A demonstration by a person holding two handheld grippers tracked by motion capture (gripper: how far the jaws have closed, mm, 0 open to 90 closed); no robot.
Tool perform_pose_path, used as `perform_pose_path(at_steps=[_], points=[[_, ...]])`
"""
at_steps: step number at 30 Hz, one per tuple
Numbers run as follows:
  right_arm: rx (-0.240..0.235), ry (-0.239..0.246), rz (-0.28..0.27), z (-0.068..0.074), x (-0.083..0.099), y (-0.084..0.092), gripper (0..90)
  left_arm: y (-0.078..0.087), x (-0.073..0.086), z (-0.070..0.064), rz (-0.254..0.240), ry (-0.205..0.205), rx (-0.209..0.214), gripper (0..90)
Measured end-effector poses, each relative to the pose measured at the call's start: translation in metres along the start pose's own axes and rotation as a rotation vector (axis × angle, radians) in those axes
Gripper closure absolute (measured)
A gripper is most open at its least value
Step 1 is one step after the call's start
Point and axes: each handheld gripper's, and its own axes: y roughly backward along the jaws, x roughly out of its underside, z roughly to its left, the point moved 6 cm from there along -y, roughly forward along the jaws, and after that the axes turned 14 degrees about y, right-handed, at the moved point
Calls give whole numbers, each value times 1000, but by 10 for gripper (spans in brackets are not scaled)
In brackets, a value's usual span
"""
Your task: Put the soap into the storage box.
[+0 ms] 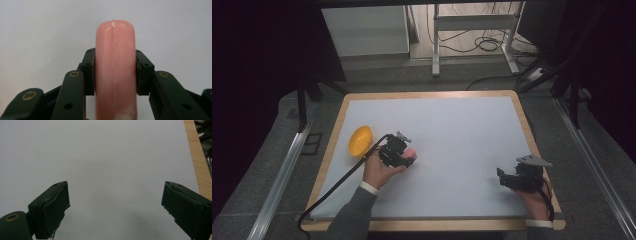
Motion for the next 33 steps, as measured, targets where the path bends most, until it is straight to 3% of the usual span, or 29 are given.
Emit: perform_pose_path(at_steps=[13,19,33], points=[[5,2,8,0,1,-2,74,8,4,13,-10,19,4,604],[6,1,13,-1,2,-2,74,15,4,20,-15,4,-26,604],[7,1,23,0,3,-3,74,30,6,40,-60,38,-48,604]])
